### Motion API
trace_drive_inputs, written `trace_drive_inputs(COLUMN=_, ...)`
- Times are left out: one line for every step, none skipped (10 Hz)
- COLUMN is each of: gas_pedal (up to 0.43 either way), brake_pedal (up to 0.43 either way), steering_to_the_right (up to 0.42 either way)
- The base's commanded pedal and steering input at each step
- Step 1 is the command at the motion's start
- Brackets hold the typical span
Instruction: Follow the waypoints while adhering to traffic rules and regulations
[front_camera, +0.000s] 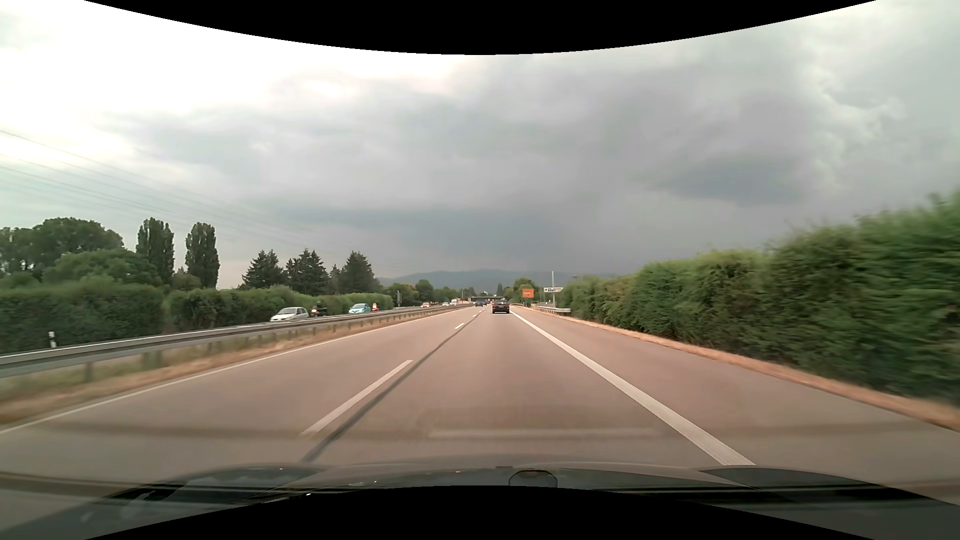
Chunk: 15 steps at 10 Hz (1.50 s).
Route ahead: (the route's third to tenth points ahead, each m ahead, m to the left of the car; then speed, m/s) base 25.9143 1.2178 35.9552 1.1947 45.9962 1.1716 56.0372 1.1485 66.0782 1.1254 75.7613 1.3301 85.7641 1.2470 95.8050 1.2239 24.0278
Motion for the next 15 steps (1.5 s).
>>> trace_drive_inputs(gas_pedal=0.079, brake_pedal=0.000, steering_to_the_right=0.000)
trace_drive_inputs(gas_pedal=0.079, brake_pedal=0.000, steering_to_the_right=0.000)
trace_drive_inputs(gas_pedal=0.079, brake_pedal=0.000, steering_to_the_right=0.000)
trace_drive_inputs(gas_pedal=0.067, brake_pedal=0.000, steering_to_the_right=0.000)
trace_drive_inputs(gas_pedal=0.067, brake_pedal=0.000, steering_to_the_right=-0.001)
trace_drive_inputs(gas_pedal=0.067, brake_pedal=0.000, steering_to_the_right=0.000)
trace_drive_inputs(gas_pedal=0.059, brake_pedal=0.000, steering_to_the_right=0.000)
trace_drive_inputs(gas_pedal=0.059, brake_pedal=0.000, steering_to_the_right=0.000)
trace_drive_inputs(gas_pedal=0.059, brake_pedal=0.000, steering_to_the_right=0.000)
trace_drive_inputs(gas_pedal=0.059, brake_pedal=0.000, steering_to_the_right=-0.001)
trace_drive_inputs(gas_pedal=0.059, brake_pedal=0.000, steering_to_the_right=0.000)
trace_drive_inputs(gas_pedal=0.059, brake_pedal=0.000, steering_to_the_right=-0.001)
trace_drive_inputs(gas_pedal=0.059, brake_pedal=0.000, steering_to_the_right=-0.001)
trace_drive_inputs(gas_pedal=0.059, brake_pedal=0.000, steering_to_the_right=-0.001)
trace_drive_inputs(gas_pedal=0.059, brake_pedal=0.000, steering_to_the_right=-0.002)
